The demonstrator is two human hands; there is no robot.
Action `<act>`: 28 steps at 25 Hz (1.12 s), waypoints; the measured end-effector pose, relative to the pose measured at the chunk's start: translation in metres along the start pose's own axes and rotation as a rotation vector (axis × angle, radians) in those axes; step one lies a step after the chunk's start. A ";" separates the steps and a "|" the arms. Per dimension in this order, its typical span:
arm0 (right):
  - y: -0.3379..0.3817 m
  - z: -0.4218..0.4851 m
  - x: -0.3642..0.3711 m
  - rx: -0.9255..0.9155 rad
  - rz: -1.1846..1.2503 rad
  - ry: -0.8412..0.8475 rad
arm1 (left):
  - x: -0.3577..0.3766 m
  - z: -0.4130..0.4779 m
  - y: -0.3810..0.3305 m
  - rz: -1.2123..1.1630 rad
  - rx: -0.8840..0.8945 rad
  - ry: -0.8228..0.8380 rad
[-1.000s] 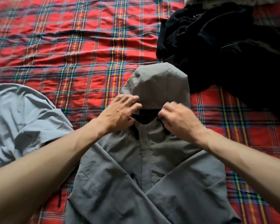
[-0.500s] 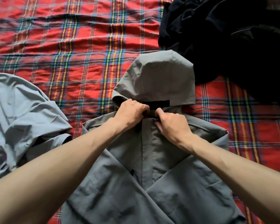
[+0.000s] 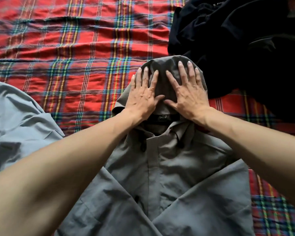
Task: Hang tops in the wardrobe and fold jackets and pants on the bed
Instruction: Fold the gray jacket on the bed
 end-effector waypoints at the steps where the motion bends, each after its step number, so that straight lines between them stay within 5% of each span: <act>1: -0.004 0.007 0.010 0.035 -0.029 0.029 | 0.013 0.006 0.008 -0.011 -0.034 0.034; 10: -0.020 0.018 0.071 0.107 0.019 0.075 | 0.065 0.023 0.028 0.006 -0.056 0.004; 15: -0.023 0.025 0.070 0.140 0.102 0.194 | 0.068 0.029 0.029 -0.030 -0.059 0.183; 18: -0.003 0.003 0.019 0.087 0.303 0.018 | 0.034 0.026 0.031 -0.195 -0.040 0.276; 20: 0.039 -0.046 -0.015 -0.240 0.427 -0.143 | -0.018 0.000 0.030 -0.220 0.149 0.027; 22: 0.071 -0.095 -0.012 -0.459 0.410 -0.052 | -0.049 -0.059 0.015 -0.240 0.505 -0.151; 24: 0.072 -0.109 0.000 -0.435 0.393 0.015 | -0.038 -0.110 0.004 -0.212 0.740 -0.057; 28: 0.062 -0.105 0.001 -0.307 0.527 -0.030 | -0.012 -0.099 -0.006 -0.232 0.647 0.067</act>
Point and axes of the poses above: each hand's wrist, its own z-axis towards the middle knuckle, its own x-axis out of the palm, y = z × x, the point moved 8 cm from there along z, towards the middle knuckle, and after that the axes turned 8 degrees about z, right-handed, at the moved point
